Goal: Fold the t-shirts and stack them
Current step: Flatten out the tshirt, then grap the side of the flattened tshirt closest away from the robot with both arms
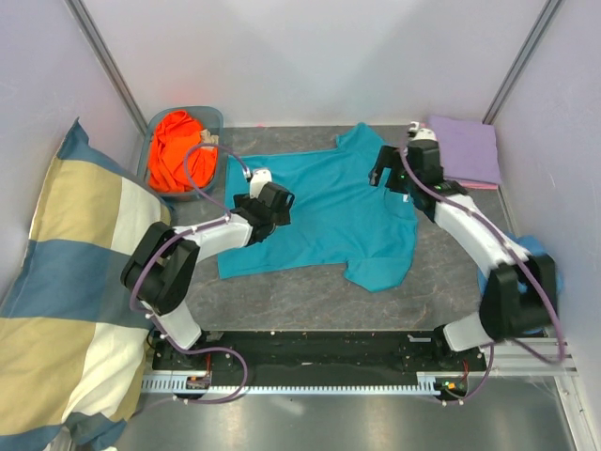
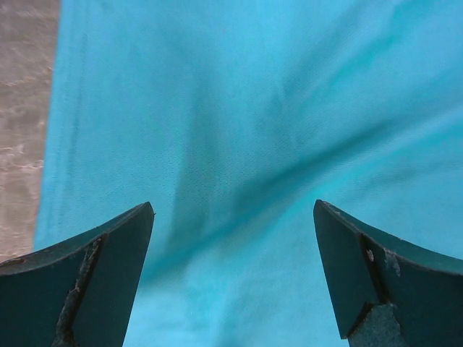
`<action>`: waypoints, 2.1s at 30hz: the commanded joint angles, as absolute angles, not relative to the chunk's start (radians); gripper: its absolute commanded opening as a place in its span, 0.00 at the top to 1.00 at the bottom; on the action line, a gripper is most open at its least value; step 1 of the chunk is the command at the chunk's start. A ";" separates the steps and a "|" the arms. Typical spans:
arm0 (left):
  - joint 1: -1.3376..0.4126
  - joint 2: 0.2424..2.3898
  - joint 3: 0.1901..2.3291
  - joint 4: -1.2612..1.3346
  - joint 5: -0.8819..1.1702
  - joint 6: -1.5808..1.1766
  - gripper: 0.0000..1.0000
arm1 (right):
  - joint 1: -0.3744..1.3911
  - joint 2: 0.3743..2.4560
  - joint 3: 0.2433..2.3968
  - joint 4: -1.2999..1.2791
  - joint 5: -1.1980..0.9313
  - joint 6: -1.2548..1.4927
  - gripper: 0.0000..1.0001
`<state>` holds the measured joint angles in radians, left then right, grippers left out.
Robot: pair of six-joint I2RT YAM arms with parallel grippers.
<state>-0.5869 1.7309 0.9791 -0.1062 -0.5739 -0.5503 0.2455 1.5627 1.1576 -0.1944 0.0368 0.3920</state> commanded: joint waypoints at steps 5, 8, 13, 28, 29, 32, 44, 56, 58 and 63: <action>-0.659 1.647 0.936 -0.091 -0.575 -0.552 0.00 | 0.316 1.128 0.790 -0.391 0.185 0.612 0.02; -0.727 1.658 0.943 -0.058 -0.554 -0.538 0.00 | 0.337 1.019 0.706 -0.452 0.235 0.676 0.02; -0.859 1.733 1.044 -0.009 -0.471 -0.512 0.00 | 0.344 0.902 0.641 -0.523 0.239 0.741 0.02; -1.028 1.979 1.273 -0.014 -0.434 -0.454 0.00 | 0.350 0.811 0.594 -0.652 0.218 0.782 0.02; -1.028 1.983 1.256 -0.018 -0.442 -0.456 0.00 | 0.351 0.811 0.592 -0.647 0.209 0.781 0.02; -1.028 1.988 1.224 -0.034 -0.465 -0.454 0.00 | 0.351 0.818 0.591 -0.638 0.189 0.779 0.02; -1.028 2.009 1.163 -0.071 -0.465 -0.514 0.00 | 0.351 0.845 0.479 -0.512 0.121 0.813 0.02; -1.028 1.997 1.147 -0.075 -0.479 -0.520 0.00 | 0.353 0.905 0.374 -0.374 0.072 0.847 0.02; -1.026 1.997 1.149 -0.075 -0.479 -0.522 0.00 | 0.354 0.907 0.367 -0.364 0.060 0.848 0.02; -1.028 1.993 1.146 -0.078 -0.485 -0.522 0.00 | 0.353 0.905 0.342 -0.339 0.040 0.859 0.02</action>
<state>-1.0283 1.9869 1.1839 -0.0189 -0.4805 -0.4835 0.3496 0.9012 0.3763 -0.3920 0.0776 0.8333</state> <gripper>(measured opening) 0.996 0.982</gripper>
